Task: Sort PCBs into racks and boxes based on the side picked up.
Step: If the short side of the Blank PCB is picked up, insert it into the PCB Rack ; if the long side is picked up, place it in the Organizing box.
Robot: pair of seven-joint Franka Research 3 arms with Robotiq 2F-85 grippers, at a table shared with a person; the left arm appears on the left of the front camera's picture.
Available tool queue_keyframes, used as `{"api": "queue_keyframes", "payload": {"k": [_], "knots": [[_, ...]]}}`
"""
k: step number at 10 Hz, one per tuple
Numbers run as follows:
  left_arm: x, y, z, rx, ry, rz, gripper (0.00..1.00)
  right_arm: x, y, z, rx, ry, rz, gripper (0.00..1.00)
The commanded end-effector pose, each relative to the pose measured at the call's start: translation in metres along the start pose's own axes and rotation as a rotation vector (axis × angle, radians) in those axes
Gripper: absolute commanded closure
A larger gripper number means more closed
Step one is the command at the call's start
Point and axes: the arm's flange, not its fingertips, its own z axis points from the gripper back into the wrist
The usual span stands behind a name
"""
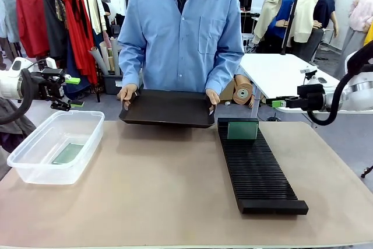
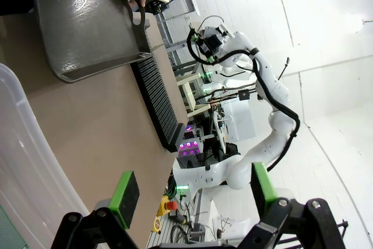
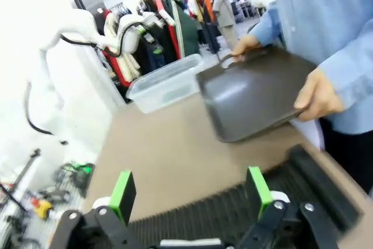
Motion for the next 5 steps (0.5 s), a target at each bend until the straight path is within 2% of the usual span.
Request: {"api": "queue_keyframes", "payload": {"k": [1,3,5], "knots": [[0.0,-0.002,0.001,-0.005,-0.002,-0.004,0.0,-0.004,0.038,-0.012,0.067,0.045,-0.205,0.0],[0.0,-0.002,0.001,-0.005,-0.002,-0.004,0.0,0.0,0.074,-0.017,0.041,0.059,-0.331,0.0],[0.0,-0.002,0.001,-0.005,-0.002,-0.004,0.0,0.013,0.091,-0.022,0.002,0.101,-0.486,0.0]]}}
